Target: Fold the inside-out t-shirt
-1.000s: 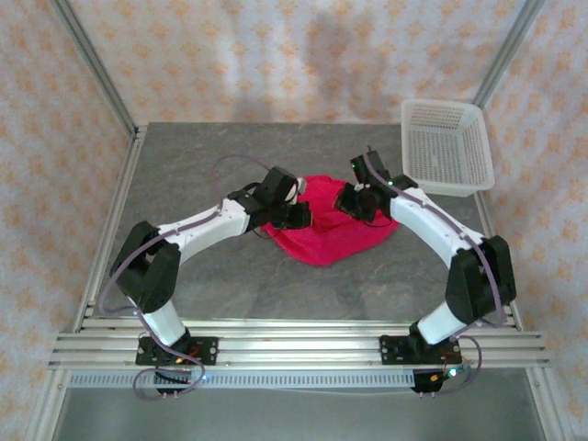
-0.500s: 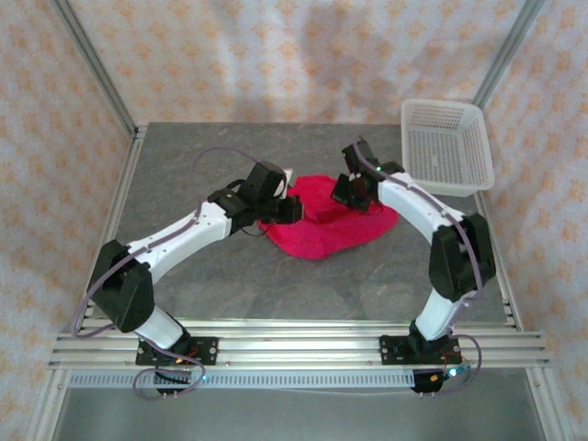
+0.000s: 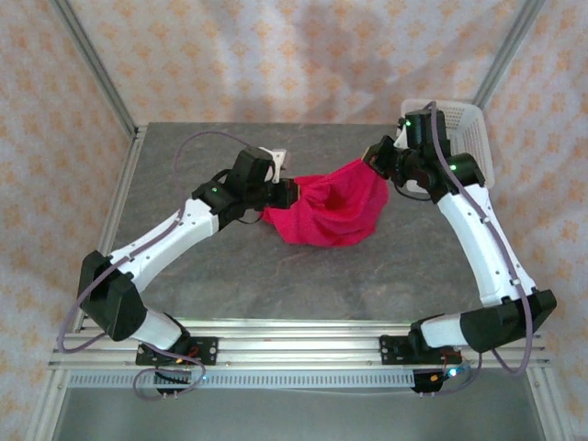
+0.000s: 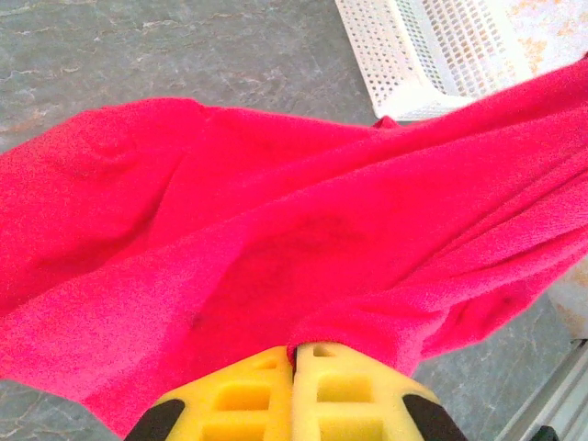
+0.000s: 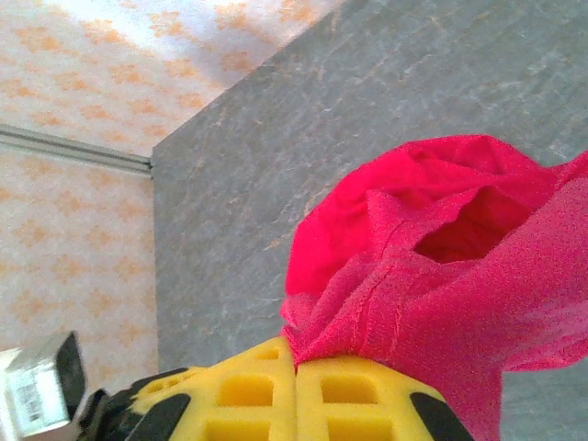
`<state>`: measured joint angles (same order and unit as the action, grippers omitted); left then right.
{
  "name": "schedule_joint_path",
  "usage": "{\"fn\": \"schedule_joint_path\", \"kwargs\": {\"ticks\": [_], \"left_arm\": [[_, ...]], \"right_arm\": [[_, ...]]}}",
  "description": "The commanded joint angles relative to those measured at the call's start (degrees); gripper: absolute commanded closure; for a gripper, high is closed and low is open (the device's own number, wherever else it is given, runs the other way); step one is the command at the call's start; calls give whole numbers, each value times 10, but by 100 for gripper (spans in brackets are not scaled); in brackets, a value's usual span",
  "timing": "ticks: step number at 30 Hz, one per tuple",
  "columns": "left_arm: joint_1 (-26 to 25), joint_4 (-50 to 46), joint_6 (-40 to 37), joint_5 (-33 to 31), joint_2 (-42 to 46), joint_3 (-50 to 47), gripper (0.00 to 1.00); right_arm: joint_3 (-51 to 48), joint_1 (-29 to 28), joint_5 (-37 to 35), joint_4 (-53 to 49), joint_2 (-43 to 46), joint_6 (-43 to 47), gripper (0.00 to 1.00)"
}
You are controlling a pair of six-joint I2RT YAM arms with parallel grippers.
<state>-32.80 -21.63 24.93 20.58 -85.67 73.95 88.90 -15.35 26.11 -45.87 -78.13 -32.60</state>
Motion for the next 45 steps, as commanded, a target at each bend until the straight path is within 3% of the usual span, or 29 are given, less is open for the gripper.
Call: {"fn": "schedule_joint_path", "kwargs": {"ticks": [1,4,7,9,11,13,15,19,22,27,33,35,37,39,45], "left_arm": [[8,-56,-26,-40,-41,15,100],[9,-52,-25,-28,-70,29,100],[7,-36,-10,-8,-93,31,100],[6,-33,-4,-7,-104,30,100],[2,-36,0,-10,-109,25,100],[2,-32,6,-12,-109,15,100],[1,-27,12,-11,-108,8,100],[1,-25,18,-11,-109,5,100],[1,-30,19,-10,-113,14,100],[0,-31,22,-8,-111,20,100],[0,-32,22,-3,-108,20,100],[0,-32,22,-2,-105,19,100],[1,-33,23,-3,-102,17,100],[3,-32,21,-4,-101,16,100],[12,-25,18,1,-121,39,100]], "right_arm": [[-44,24,-53,40,-28,-4,100],[-37,33,-93,45,-109,21,100],[5,32,-69,37,-202,38,99],[30,30,-47,15,-238,41,82],[18,14,-65,10,-227,53,71],[-20,-2,-89,14,-191,57,69],[-76,-19,-96,34,-145,52,72],[-179,-53,-79,90,-83,19,90],[-220,-86,-57,124,-76,-10,90],[-250,-106,-52,171,-104,-39,66],[-236,-112,-68,212,-160,-52,58],[-220,-112,-71,212,-182,-52,60],[-203,-113,-71,201,-191,-51,82],[-187,-113,-69,177,-177,-45,97],[-107,-112,-64,61,-82,-24,100]]}}
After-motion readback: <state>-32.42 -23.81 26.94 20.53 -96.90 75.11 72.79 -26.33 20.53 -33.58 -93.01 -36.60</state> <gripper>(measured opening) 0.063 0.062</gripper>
